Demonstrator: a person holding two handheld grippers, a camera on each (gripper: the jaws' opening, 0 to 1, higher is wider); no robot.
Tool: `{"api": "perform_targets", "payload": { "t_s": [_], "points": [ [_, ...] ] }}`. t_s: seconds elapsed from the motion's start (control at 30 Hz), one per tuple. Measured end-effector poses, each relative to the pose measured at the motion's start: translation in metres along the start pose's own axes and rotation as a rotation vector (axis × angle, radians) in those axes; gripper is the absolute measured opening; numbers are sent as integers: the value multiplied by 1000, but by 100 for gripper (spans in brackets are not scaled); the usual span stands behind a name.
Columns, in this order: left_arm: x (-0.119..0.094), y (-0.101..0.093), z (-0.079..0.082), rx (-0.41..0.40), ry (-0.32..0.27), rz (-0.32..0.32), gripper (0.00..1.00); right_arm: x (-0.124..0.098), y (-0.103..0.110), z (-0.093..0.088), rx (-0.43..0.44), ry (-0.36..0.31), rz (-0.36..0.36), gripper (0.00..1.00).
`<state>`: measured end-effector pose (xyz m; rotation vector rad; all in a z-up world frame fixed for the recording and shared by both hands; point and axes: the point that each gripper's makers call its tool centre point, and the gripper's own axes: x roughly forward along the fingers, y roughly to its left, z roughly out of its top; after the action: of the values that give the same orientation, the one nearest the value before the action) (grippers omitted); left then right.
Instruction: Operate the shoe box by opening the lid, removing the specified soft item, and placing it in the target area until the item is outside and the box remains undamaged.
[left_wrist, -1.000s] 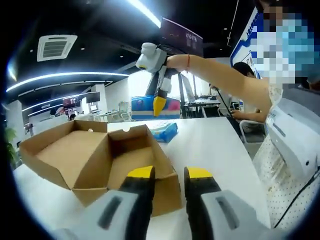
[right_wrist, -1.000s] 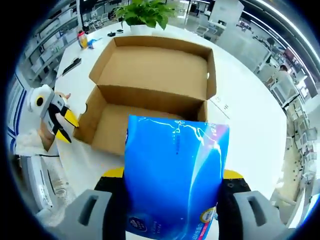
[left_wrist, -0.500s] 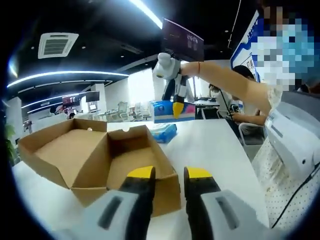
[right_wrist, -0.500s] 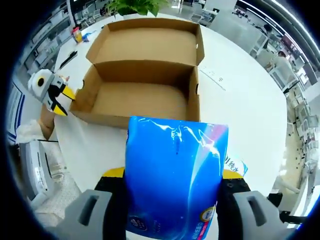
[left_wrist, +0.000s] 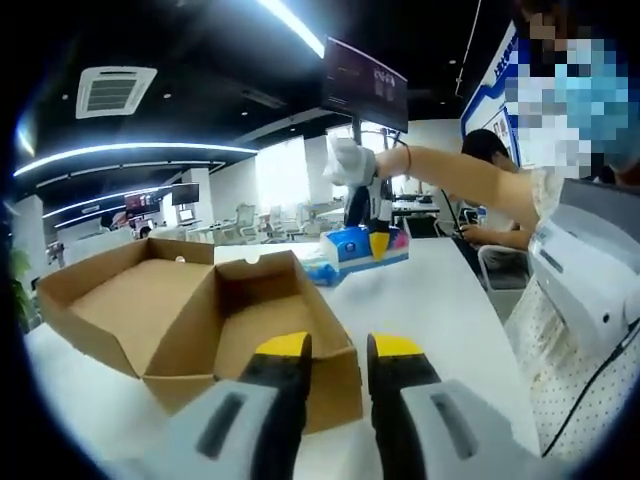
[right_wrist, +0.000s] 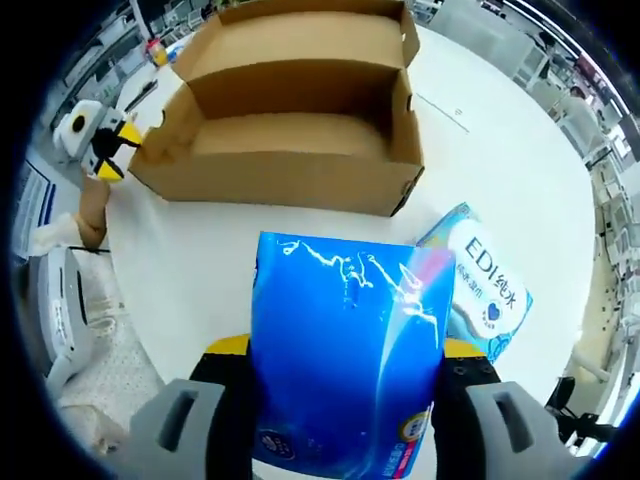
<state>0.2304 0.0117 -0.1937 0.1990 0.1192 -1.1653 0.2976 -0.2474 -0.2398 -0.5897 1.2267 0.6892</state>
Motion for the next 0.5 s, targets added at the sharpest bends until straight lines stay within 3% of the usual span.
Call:
{"api": "perform_targets", "payload": {
  "t_s": [0.27, 0.5],
  "points": [
    [0, 0, 0, 3, 1, 0, 23, 17, 5, -20, -29, 23, 24, 70],
    [0, 0, 0, 0, -2, -1, 22, 29, 4, -26, -84, 47, 53, 70]
  ]
}}
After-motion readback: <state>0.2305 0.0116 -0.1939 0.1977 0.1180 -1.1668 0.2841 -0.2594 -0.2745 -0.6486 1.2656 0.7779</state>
